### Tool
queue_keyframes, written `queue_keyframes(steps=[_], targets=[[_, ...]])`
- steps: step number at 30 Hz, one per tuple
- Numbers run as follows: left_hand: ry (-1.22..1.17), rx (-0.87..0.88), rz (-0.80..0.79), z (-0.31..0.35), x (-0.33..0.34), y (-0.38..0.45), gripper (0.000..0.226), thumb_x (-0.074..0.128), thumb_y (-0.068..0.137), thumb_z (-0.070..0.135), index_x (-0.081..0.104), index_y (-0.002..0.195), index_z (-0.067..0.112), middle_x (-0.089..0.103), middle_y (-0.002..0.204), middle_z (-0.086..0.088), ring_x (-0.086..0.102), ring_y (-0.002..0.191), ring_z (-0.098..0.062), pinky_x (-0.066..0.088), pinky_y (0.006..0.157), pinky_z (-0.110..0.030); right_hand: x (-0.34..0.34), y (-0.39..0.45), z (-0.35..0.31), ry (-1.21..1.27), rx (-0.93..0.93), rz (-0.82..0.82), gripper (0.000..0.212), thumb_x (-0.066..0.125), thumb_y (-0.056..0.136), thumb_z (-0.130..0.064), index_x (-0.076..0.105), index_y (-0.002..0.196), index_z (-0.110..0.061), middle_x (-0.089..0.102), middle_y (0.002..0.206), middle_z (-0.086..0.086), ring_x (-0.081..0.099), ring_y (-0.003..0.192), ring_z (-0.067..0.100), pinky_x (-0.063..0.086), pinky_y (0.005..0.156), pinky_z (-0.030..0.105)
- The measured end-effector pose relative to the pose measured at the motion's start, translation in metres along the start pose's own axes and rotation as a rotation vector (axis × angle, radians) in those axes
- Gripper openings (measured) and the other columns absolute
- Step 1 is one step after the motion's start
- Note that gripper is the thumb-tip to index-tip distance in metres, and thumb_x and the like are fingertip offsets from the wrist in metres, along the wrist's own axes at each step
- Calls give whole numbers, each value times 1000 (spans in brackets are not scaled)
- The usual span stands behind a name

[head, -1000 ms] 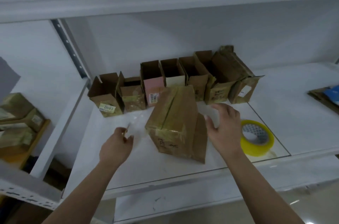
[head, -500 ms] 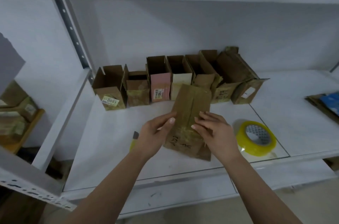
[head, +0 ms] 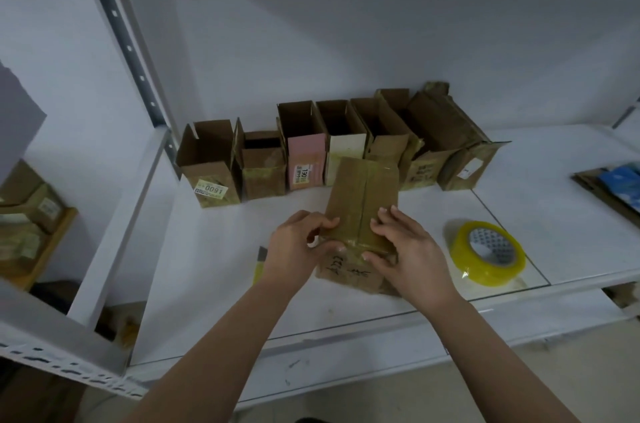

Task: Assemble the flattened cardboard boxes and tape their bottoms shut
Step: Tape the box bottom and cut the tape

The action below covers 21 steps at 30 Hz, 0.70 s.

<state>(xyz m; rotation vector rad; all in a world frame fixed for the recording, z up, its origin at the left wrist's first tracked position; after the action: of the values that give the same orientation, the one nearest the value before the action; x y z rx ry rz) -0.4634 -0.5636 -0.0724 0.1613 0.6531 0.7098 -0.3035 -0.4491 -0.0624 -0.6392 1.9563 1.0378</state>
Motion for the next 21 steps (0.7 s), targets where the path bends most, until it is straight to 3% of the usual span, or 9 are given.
queue_keyframes(steps=[2, 5, 7, 10, 12, 14, 17, 21], targets=[[-1, -3, 17, 2, 1, -3, 37, 84, 71, 21, 73, 107, 23, 66, 98, 9, 62, 80, -10, 55, 75, -28, 1, 0, -5, -38, 27, 14, 52, 90, 63, -23, 72, 108, -7, 65, 126, 12, 57, 125, 29, 50, 93, 42], [-94, -124, 15, 2, -1, -12, 53, 82, 75, 21, 61, 124, 24, 62, 108, 16, 65, 98, -6, 50, 78, -10, -1, 0, -6, -56, 55, -2, 53, 88, 65, -29, 71, 110, -8, 63, 130, 11, 54, 128, 27, 53, 90, 44], [-132, -229, 68, -1, -4, -21, 66, 84, 71, 31, 55, 129, 22, 62, 109, 16, 63, 98, -1, 50, 80, -12, -3, 0, -5, -50, 75, -27, 56, 87, 67, -35, 70, 114, -9, 60, 134, 8, 50, 132, 24, 52, 94, 44], [-23, -227, 167, -6, -5, -28, 47, 82, 68, 45, 70, 106, 21, 71, 91, 15, 66, 83, 2, 56, 77, -22, -5, 2, -8, -40, 117, -51, 58, 84, 72, -39, 67, 121, -13, 54, 142, 3, 41, 139, 18, 46, 103, 41], [-25, -201, 191, -8, -2, -27, 23, 80, 76, 36, 76, 91, 18, 74, 81, 11, 69, 74, -4, 58, 71, -33, -4, 2, -10, -22, 140, -61, 59, 82, 74, -40, 65, 124, -14, 51, 145, 1, 37, 141, 16, 43, 106, 39], [-24, -166, 203, -7, -1, -24, 19, 72, 79, 34, 77, 83, 15, 74, 76, 6, 69, 68, -11, 57, 66, -37, -6, 3, -10, -3, 162, -65, 58, 81, 74, -39, 65, 124, -15, 50, 145, -1, 36, 142, 14, 43, 106, 39], [-14, -130, 190, -7, -2, -24, 21, 68, 79, 33, 76, 79, 14, 73, 73, 5, 67, 65, -12, 56, 63, -37, -9, 3, -10, 7, 196, -89, 57, 81, 74, -39, 64, 125, -18, 49, 146, -4, 34, 142, 11, 43, 107, 40], [-29, -147, 129, -11, -5, -23, 12, 79, 79, 26, 77, 87, 18, 75, 79, 9, 69, 74, -2, 58, 71, -31, -10, 4, -12, 33, 231, -116, 57, 80, 76, -39, 62, 127, -21, 45, 149, -7, 29, 144, 7, 38, 111, 38]])
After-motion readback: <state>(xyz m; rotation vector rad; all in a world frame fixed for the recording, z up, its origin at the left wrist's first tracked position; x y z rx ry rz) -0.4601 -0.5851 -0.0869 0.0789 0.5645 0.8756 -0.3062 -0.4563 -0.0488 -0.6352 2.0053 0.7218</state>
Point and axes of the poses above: each hand's wrist, its own y-axis towards the middle knuckle, its own x-axis out of the palm, z = x × y, the point moved 3 cm from there along y, towards the middle knuckle
